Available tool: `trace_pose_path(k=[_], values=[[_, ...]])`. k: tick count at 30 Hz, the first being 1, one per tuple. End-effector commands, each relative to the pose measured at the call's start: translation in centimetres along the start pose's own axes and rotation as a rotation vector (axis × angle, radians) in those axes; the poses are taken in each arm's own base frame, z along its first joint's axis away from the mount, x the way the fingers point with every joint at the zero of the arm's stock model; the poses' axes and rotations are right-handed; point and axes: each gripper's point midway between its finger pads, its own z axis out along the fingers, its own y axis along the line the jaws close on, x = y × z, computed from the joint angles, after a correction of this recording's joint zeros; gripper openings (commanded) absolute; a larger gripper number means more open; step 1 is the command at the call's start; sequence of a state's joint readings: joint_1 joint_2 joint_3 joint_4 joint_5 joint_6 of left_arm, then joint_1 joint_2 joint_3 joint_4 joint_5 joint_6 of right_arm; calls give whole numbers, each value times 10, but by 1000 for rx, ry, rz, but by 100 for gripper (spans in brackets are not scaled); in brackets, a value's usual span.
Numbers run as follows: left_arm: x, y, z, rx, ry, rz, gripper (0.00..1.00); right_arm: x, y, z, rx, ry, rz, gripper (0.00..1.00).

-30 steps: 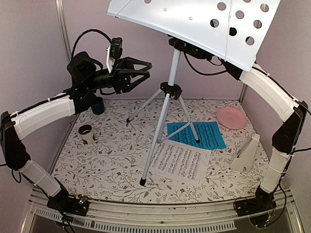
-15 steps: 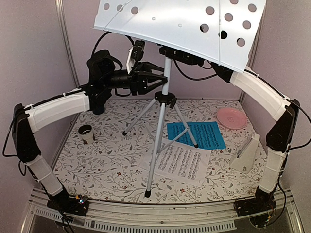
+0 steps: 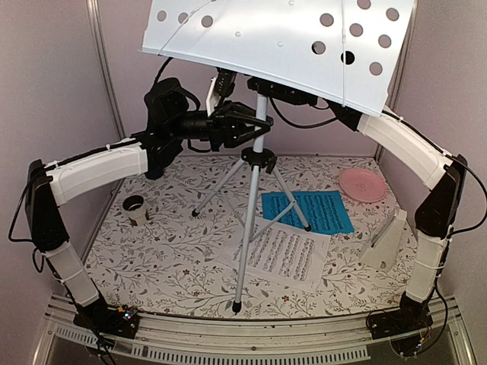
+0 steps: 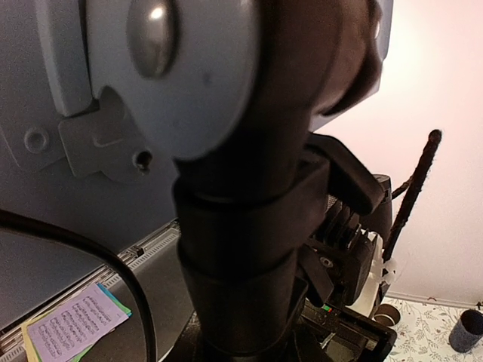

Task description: Set up the instrument practice props

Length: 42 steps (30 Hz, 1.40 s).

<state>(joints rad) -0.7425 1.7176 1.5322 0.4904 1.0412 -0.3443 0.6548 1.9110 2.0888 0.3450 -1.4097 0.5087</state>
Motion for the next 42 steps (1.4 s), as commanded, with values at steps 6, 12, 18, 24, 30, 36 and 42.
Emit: trace_pose_path(k=[6, 12, 18, 24, 30, 36, 42], values=[[-10, -7, 3, 22, -30, 18, 0, -49, 22, 2, 46, -70, -164, 0], [-23, -11, -9, -18, -76, 95, 0, -49, 9, -2, 105, -89, -133, 26], [-36, -12, -22, -58, -111, 151, 0, -49, 1, -6, 143, -100, -121, 51], [-47, -11, -35, -78, -132, 191, 0, -49, -18, -22, 243, -129, -84, 68], [-57, -3, -57, -148, -131, 235, 0, -42, -50, -60, 446, -183, -15, 73], [-62, 5, -87, -244, -149, 299, 0, -18, -76, -95, 593, -201, 61, 74], [-70, 8, -107, -300, -180, 369, 0, -10, -88, -105, 647, -201, 94, 77]])
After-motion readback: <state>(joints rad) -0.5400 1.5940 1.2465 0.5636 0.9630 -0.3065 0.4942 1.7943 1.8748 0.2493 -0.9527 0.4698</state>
